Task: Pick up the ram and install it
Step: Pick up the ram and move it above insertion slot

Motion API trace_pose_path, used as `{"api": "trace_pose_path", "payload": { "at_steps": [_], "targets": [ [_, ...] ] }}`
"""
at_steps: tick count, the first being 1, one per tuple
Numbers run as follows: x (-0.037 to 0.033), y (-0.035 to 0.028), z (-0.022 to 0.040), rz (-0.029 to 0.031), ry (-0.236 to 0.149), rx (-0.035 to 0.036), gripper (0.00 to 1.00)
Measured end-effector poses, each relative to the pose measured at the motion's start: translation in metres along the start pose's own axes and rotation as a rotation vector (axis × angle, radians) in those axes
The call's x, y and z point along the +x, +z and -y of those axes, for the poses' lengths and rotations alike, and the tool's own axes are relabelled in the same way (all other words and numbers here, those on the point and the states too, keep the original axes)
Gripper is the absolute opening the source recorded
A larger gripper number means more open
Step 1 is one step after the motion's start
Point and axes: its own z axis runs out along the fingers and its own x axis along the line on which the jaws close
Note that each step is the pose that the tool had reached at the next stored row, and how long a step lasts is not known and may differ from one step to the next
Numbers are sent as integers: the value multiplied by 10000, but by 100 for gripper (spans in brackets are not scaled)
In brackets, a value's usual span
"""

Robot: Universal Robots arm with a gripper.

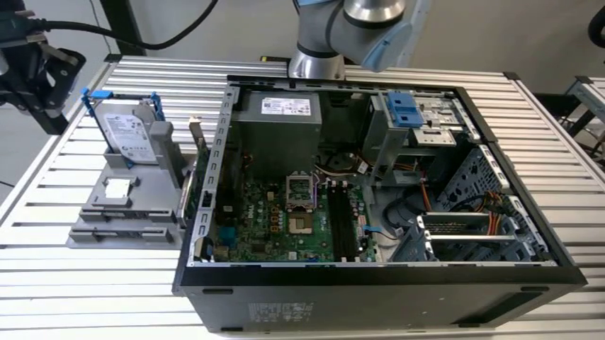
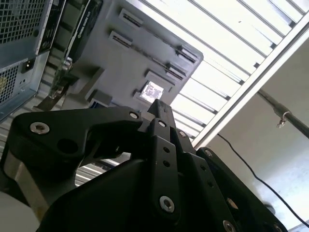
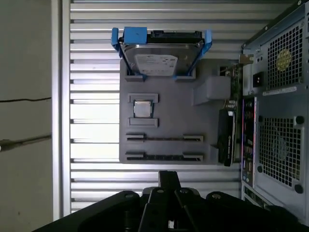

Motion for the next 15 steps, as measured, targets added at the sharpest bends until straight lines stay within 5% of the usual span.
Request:
{"api": "trace_pose_path", "payload": {
  "at_steps": [5,15],
  "targets": [
    [-1,-4,117,-1,1,0,0],
    [-2,-4,132,0,2,0,0]
  ]
}}
